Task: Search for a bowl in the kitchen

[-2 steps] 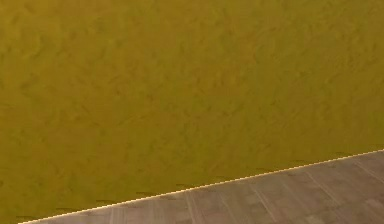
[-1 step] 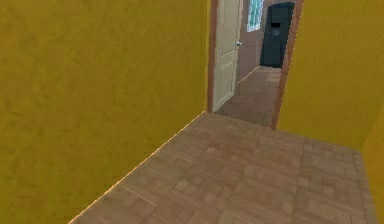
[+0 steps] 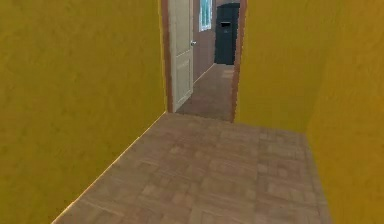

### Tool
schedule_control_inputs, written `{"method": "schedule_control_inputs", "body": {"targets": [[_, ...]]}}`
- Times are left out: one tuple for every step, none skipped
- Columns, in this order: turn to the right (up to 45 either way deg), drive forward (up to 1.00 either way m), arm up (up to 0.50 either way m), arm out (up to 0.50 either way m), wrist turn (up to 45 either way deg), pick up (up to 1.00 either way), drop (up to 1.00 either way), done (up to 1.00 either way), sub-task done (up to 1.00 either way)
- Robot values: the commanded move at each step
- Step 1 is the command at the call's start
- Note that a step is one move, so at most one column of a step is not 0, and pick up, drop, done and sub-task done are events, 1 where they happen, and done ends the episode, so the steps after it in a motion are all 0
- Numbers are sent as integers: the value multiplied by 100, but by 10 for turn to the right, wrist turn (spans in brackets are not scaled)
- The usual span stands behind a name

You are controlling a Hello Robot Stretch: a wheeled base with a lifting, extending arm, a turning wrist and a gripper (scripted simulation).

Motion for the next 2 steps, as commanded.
{"method": "schedule_control_inputs", "body": {"targets": [[0, 100, 0, 0, 0, 0, 0, 0, 0], [0, 100, 0, 0, 0, 0, 0, 0, 0]]}}
